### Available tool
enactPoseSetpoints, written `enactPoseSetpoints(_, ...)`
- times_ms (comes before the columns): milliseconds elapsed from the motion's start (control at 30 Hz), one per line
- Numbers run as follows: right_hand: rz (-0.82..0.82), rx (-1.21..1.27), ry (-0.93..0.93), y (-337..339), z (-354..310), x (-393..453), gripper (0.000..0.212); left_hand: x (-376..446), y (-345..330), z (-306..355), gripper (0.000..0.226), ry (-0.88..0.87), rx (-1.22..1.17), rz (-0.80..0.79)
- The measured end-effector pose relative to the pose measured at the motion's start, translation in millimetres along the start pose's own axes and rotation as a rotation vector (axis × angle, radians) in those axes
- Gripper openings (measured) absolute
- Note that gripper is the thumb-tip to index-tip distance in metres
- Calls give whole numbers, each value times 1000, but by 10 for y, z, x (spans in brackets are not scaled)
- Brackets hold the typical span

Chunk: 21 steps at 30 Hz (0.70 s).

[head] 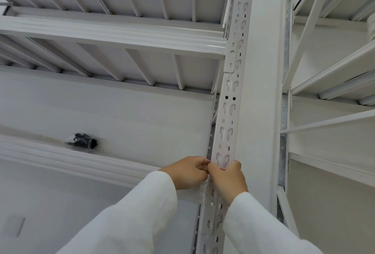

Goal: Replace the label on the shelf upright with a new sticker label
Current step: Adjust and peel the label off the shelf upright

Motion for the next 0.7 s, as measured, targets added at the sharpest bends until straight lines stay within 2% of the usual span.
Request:
enactPoseSetpoints(533, 15, 13, -70, -16, -52, 2, 37, 18, -1, -13, 48, 2, 2, 4)
enactPoseSetpoints(700, -64, 34, -37, 40, -2, 48, 40, 13, -1, -6, 50, -7, -10, -9)
Point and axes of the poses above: each hand's wrist, its own x-axis towards the middle knuckle, its own y-axis out of the back of the hand, z = x × y, the point moved 1 cm from there along x, towards the middle knuckle, and after that the axes turned 11 degrees about -z, right-handed, at the moved point
